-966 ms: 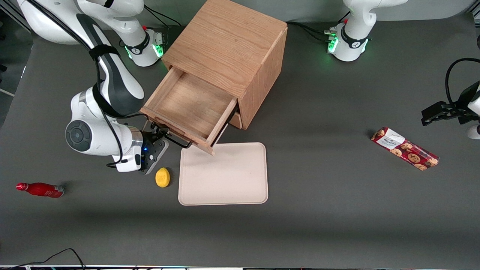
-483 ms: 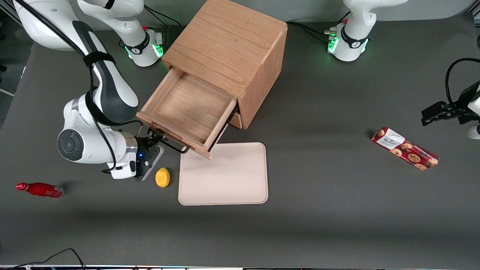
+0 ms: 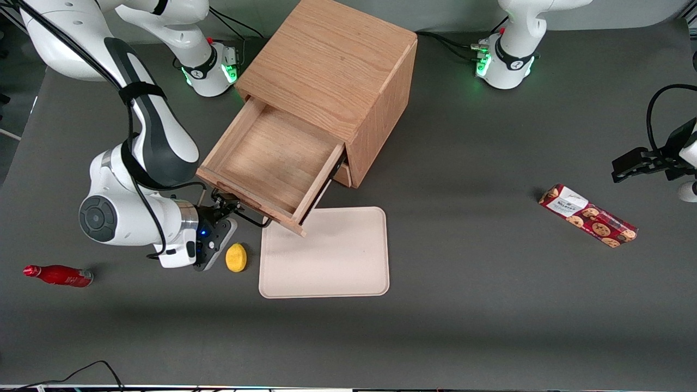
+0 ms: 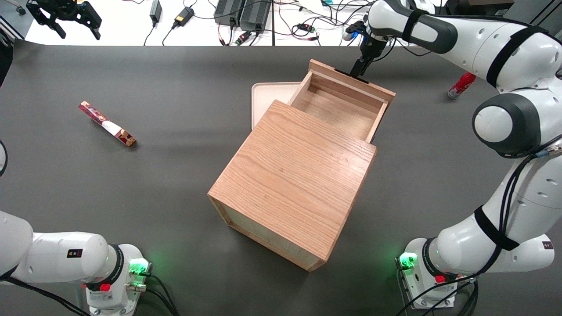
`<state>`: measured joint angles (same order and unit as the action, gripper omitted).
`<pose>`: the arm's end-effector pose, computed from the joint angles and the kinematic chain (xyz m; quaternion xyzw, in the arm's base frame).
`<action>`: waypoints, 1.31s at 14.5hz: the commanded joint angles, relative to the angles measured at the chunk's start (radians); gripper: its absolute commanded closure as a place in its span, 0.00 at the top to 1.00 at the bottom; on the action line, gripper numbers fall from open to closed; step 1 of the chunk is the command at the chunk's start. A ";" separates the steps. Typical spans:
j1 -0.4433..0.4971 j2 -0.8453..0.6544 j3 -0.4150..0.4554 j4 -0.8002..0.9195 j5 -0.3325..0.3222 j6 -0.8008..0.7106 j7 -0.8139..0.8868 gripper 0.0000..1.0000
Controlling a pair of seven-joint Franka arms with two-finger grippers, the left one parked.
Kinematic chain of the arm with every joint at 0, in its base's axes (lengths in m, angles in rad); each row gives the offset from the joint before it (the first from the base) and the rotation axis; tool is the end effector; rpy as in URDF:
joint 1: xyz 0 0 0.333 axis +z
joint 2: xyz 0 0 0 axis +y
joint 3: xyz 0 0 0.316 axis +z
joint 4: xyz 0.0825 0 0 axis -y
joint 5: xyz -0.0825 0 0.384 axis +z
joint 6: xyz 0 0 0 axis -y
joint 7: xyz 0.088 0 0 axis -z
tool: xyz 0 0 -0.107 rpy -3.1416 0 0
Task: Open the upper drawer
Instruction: 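Pull the handle with the right gripper, sliding the drawer out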
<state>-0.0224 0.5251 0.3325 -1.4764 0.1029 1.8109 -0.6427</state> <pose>0.6540 0.1812 0.3756 -0.8914 -0.4259 0.0584 0.1437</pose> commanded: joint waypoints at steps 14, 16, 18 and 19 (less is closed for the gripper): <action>0.002 0.105 -0.003 0.168 -0.083 -0.079 -0.020 1.00; 0.002 0.113 -0.003 0.183 -0.086 -0.081 -0.028 1.00; 0.001 0.122 -0.009 0.200 -0.084 -0.087 -0.051 1.00; 0.007 0.122 -0.027 0.206 -0.083 -0.091 -0.057 1.00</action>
<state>-0.0229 0.6138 0.3267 -1.3357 0.0397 1.7440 -0.6649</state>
